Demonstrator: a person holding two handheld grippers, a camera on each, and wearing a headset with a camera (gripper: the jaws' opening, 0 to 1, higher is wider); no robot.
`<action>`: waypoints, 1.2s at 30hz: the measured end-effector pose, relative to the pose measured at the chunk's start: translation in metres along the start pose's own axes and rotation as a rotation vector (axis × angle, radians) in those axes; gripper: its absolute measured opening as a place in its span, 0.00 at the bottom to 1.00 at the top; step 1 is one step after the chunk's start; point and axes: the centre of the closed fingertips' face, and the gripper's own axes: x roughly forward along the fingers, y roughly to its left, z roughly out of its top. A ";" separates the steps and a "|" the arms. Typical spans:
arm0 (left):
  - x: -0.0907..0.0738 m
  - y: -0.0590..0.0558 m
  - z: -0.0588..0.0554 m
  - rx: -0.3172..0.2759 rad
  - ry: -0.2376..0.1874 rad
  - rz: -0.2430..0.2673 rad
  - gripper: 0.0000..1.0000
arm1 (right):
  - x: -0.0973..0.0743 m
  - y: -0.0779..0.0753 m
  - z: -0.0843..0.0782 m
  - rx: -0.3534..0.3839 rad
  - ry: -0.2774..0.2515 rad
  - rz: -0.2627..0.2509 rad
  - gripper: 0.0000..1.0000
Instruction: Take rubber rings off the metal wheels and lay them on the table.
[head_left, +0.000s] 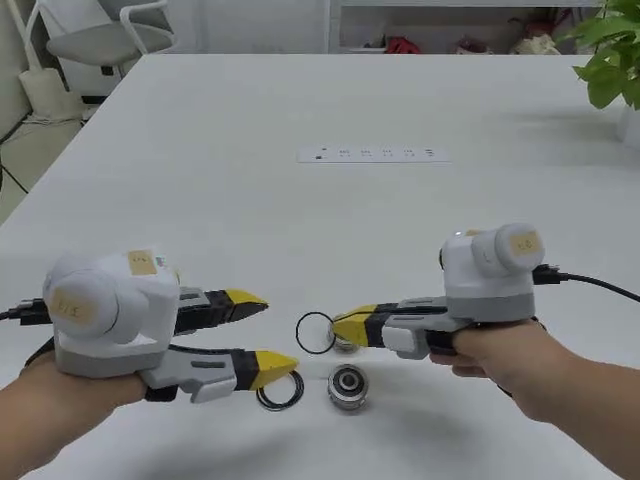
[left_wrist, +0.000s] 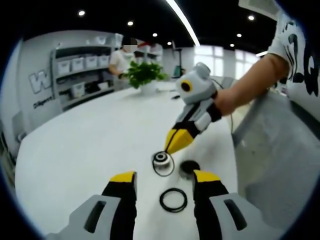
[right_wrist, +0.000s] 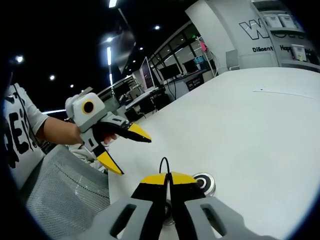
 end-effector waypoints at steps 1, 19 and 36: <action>-0.002 -0.001 -0.001 0.000 0.002 0.001 0.46 | 0.001 0.001 0.000 -0.001 0.002 0.003 0.00; -0.027 -0.004 -0.016 -0.016 0.019 0.023 0.51 | 0.017 0.027 -0.011 -0.001 0.049 0.066 0.00; -0.034 -0.004 -0.027 -0.046 0.018 0.041 0.51 | 0.037 0.038 -0.032 0.010 0.110 0.082 0.00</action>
